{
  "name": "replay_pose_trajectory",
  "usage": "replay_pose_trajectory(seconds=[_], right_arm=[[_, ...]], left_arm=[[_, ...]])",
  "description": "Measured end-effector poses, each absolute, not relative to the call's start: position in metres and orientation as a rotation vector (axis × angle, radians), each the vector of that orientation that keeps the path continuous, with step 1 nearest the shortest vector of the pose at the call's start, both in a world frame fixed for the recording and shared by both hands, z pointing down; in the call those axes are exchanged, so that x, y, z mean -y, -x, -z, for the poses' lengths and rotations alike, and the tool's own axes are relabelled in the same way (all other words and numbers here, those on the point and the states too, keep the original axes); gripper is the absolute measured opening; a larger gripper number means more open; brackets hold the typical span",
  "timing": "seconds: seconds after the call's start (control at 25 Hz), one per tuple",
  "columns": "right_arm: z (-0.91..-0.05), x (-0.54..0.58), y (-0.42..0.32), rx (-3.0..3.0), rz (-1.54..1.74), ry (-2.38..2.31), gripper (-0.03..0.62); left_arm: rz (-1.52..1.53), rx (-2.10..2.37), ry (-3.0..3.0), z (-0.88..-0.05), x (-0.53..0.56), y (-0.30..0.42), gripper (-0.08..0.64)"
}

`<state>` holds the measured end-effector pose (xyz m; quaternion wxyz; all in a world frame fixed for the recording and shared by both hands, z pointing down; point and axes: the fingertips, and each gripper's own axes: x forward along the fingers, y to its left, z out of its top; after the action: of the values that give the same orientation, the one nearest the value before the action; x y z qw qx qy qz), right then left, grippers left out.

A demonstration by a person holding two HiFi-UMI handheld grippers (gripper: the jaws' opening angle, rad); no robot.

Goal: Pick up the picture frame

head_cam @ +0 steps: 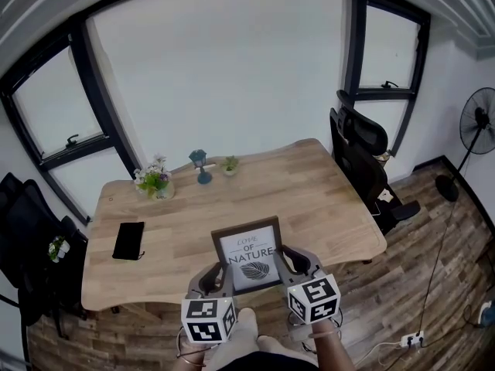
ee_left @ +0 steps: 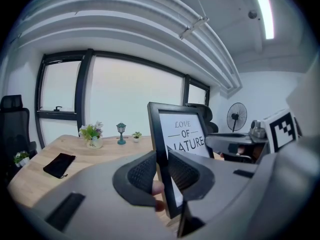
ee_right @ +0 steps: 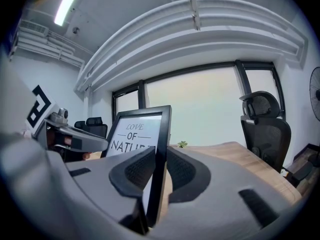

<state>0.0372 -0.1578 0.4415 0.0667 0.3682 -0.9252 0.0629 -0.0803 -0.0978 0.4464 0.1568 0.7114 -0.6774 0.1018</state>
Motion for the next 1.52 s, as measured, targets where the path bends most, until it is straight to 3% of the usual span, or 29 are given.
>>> replay_pose_trajectory(seconds=[1.52], right_arm=[[-0.368,0.147,0.003,2.836,-0.085,-1.215,0.071]], left_arm=[[-0.142,1.908,-2.184,-0.376,0.095,0.126,0.066]])
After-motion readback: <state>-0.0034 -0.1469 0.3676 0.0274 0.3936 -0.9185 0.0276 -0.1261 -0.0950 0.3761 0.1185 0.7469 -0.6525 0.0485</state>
